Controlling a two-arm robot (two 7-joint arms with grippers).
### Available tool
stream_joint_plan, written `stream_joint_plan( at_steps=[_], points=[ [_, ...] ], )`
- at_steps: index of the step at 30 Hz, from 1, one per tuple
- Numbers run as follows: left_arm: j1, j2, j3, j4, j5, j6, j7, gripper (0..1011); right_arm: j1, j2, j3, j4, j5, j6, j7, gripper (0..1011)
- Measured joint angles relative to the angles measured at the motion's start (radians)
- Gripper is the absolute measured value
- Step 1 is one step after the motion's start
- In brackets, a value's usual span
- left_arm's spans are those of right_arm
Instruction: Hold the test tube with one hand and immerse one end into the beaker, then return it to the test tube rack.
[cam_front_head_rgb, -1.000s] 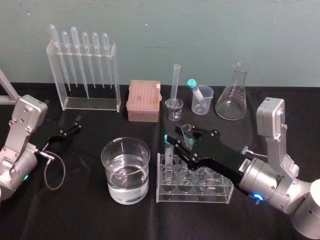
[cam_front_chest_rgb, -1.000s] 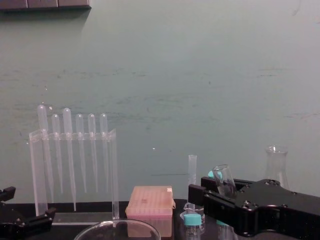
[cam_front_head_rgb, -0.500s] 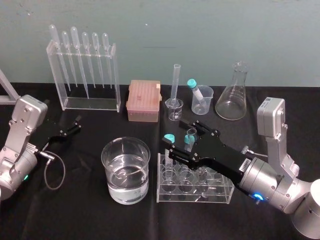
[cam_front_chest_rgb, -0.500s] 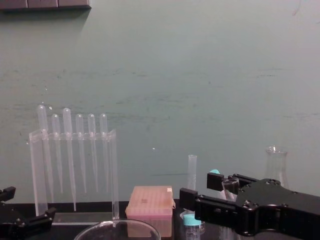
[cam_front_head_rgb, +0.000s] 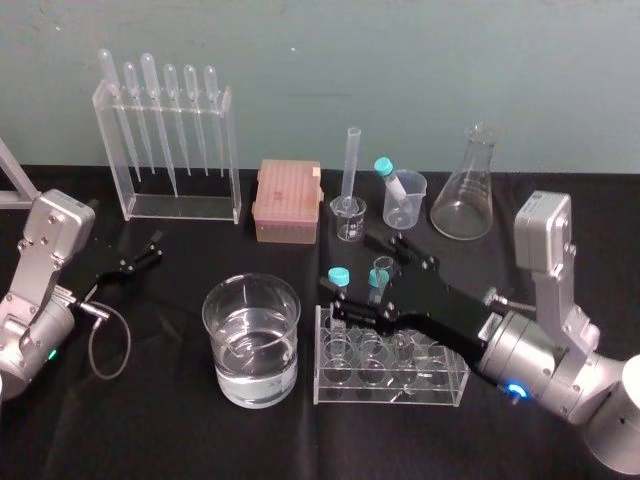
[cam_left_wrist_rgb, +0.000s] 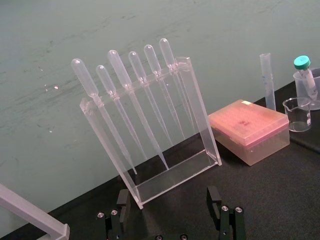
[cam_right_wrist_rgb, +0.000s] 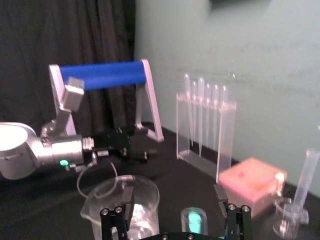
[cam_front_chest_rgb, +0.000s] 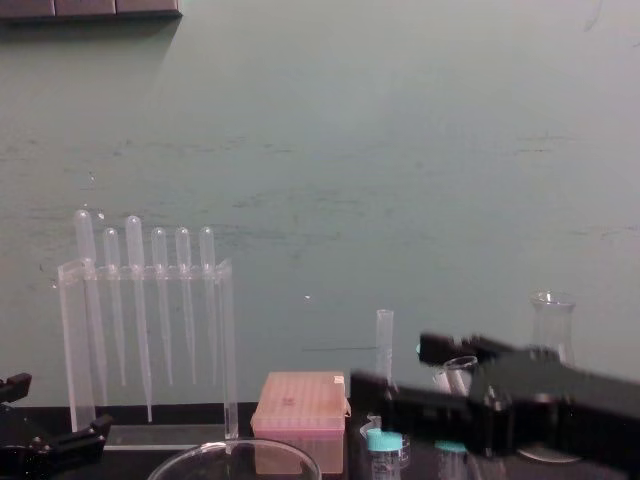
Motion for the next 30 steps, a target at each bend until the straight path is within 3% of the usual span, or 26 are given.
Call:
stream_joint_plan(
  at_steps=[10,13,15,20,21,22,26,30],
  points=[
    [0.0,0.0,0.0,0.0,0.0,0.0,0.0,1000,-0.037,0.037,0.044,-0.183,-0.059,-0.018,-0.067,1004],
    [0.0,0.0,0.0,0.0,0.0,0.0,0.0,1000,-0.095,0.05,0.099,-0.262,-0.099,-0.03,-0.141,1004],
    [0.0,0.0,0.0,0.0,0.0,0.0,0.0,1000,-0.19,0.059,0.176,-0.323,-0.128,-0.032,-0.236,1004],
    [0.0,0.0,0.0,0.0,0.0,0.0,0.0,1000,-0.336,0.059,0.281,-0.372,-0.137,-0.034,-0.334,1004],
    [0.0,0.0,0.0,0.0,0.0,0.0,0.0,1000,-0.394,0.057,0.32,-0.382,-0.132,-0.04,-0.358,1004],
    [0.0,0.0,0.0,0.0,0.0,0.0,0.0,1000,-0.446,0.052,0.353,-0.384,-0.121,-0.05,-0.374,1004],
    [0.0,0.0,0.0,0.0,0.0,0.0,0.0,1000,-0.541,0.033,0.409,-0.366,-0.091,-0.069,-0.39,1004],
    [0.0,0.0,0.0,0.0,0.0,0.0,0.0,1000,-0.577,0.009,0.429,-0.305,-0.051,-0.084,-0.38,1004]
  ],
)
